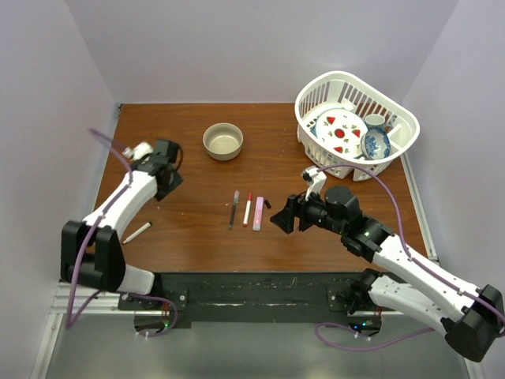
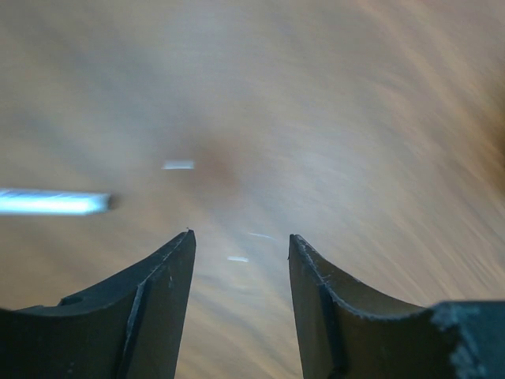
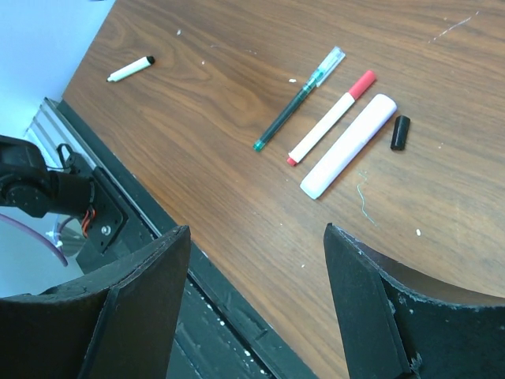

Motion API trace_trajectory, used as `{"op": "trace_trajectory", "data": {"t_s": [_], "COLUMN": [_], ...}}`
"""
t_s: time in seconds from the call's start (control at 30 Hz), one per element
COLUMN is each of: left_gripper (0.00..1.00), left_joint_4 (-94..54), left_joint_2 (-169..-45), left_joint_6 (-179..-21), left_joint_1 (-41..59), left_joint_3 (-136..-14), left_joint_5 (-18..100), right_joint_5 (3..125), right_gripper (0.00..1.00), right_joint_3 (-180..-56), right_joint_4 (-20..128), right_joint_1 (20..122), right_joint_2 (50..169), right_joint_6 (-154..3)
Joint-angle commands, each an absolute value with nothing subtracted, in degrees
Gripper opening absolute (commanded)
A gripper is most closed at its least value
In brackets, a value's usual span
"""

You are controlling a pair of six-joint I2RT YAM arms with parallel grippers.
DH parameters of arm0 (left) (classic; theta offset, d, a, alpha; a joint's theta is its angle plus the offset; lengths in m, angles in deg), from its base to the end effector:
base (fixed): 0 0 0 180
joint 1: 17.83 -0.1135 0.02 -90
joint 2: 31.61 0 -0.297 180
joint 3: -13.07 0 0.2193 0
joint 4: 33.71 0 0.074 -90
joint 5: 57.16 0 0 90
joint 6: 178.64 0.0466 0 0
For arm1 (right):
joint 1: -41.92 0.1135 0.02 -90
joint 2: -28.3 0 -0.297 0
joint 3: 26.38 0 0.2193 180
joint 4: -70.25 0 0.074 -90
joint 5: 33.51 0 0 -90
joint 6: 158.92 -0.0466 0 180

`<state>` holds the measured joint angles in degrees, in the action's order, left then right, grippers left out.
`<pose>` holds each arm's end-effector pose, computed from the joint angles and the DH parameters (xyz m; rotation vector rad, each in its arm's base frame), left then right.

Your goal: Insert the pens into the pen caps

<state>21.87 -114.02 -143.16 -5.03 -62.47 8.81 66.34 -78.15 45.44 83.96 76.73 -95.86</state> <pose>0.2503 -0.0374 0.2783 -1.0179 2.3027 0.1037 0.1086 0.1087 0.3046 -0.3909 2.0280 0.9418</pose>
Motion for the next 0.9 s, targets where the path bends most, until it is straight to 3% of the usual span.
{"op": "trace_trajectory", "data": {"t_s": [0.0, 0.13, 0.3, 0.87], "left_gripper": [0.56, 0.63, 0.64, 0.6], "left_joint_4": [31.91, 25.86, 23.56, 27.43], "left_joint_2": [-105.98, -98.77, -97.35, -103.5], "left_joint_6": [-154.99, -152.89, -153.24, -163.25], "left_joint_1": [-14.18, -25.62, -39.52, -40.94], "left_joint_3": [-56.26, -46.79, -42.18, -43.15], "left_joint_5": [0.67, 7.58, 16.13, 11.4], "right_joint_5": [67.92, 69.32, 69.85, 68.01], "right_gripper": [0.72, 0.72, 0.71, 0.7], "right_joint_3": [-81.19, -83.38, -87.07, -92.62], "right_joint_4": [47.78, 46.64, 42.95, 38.29], "right_joint_1": [84.11, 84.11, 84.11, 84.02], "right_joint_2": [78.92, 81.3, 84.98, 84.73], "right_joint_6": [-95.55, -94.93, -93.62, -94.14]}}
